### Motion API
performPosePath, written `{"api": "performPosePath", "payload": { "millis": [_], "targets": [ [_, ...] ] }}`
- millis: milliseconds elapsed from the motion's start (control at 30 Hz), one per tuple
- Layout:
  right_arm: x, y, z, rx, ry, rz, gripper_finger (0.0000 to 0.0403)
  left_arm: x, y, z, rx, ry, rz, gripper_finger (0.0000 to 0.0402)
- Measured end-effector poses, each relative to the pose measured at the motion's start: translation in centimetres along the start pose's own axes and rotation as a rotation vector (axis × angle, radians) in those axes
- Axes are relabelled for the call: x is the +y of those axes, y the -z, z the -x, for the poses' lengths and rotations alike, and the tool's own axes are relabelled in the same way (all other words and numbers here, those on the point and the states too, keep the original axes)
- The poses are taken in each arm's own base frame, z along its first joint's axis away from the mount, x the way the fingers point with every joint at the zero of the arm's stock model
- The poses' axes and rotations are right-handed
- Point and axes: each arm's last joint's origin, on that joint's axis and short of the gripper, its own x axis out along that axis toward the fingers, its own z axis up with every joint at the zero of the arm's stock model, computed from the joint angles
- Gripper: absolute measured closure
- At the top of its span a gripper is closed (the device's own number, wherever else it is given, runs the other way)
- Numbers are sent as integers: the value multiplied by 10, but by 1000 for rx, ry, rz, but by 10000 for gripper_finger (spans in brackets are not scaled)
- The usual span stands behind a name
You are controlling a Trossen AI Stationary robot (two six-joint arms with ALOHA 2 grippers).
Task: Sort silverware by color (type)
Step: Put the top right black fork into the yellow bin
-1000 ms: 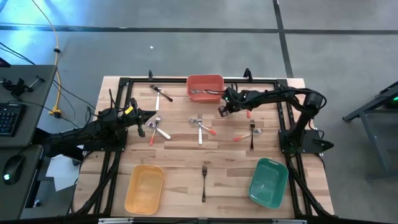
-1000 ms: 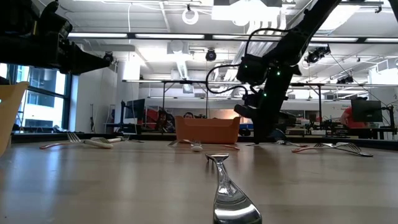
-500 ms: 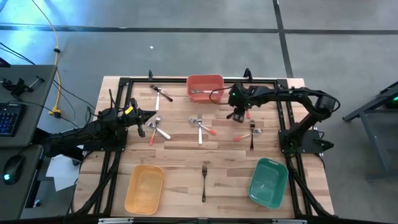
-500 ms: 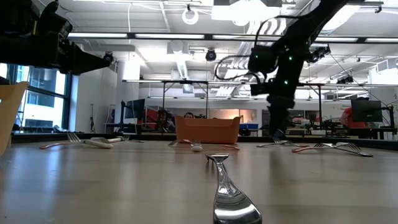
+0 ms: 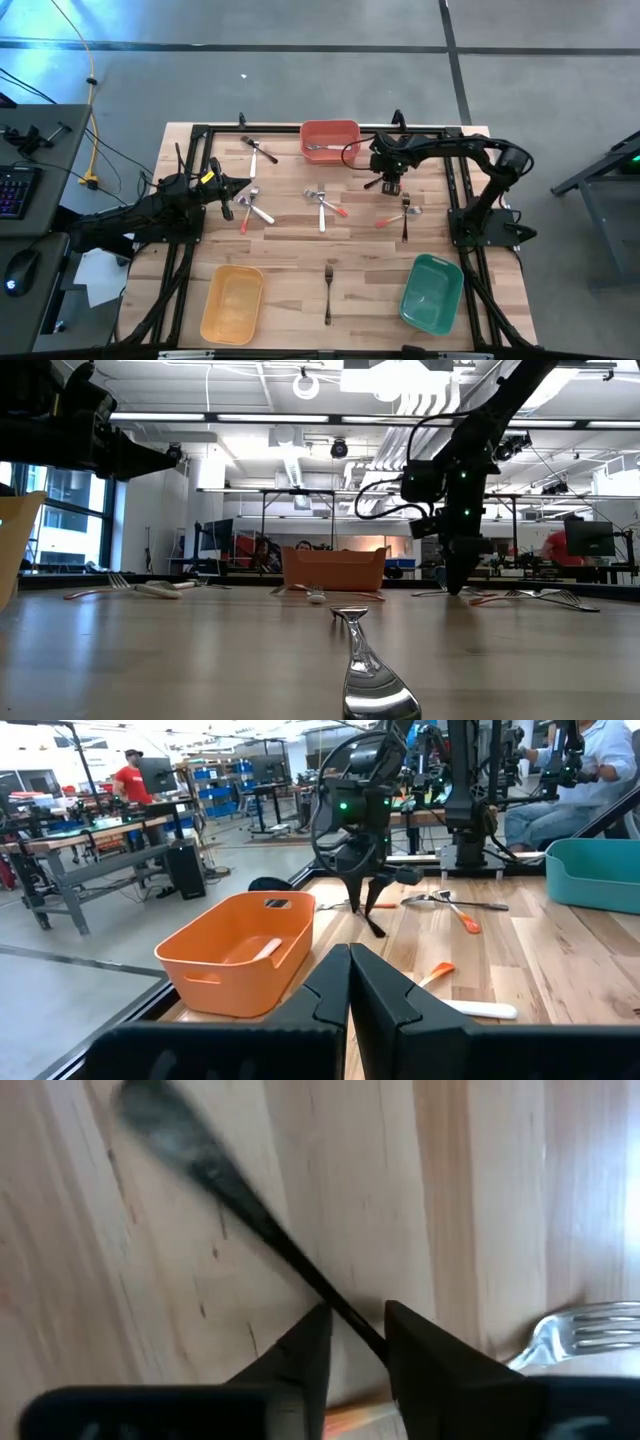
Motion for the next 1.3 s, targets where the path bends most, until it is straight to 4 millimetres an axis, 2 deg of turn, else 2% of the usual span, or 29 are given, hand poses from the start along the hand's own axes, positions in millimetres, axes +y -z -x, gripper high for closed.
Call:
{"api": "performPosePath", "payload": {
  "millis": [233,367,500,633,833,1033,1167,1300],
  "targets": [
    [3,1,0,8,-24,-23,395,0,0,0,1,6,132,401],
    [7,1,7,-5,-29,-71,397,-2,0,0,2,53,238,401],
    [12,-2,30,-102,-46,-119,401,-3,1,-1,21,83,332,401],
    [21,-7,56,-239,-72,-191,402,-8,4,-4,69,132,354,389],
    [48,-39,86,-605,-185,-175,402,-17,8,-9,142,204,355,336],
    [89,-81,102,-978,-252,-110,403,-21,-7,-15,-3,243,352,278],
    [118,-104,104,-1214,-317,-61,403,-22,-13,-18,-69,220,318,243],
    [137,-122,101,-1367,-327,-41,403,-22,-20,-21,-146,212,320,216]
  ]
}}
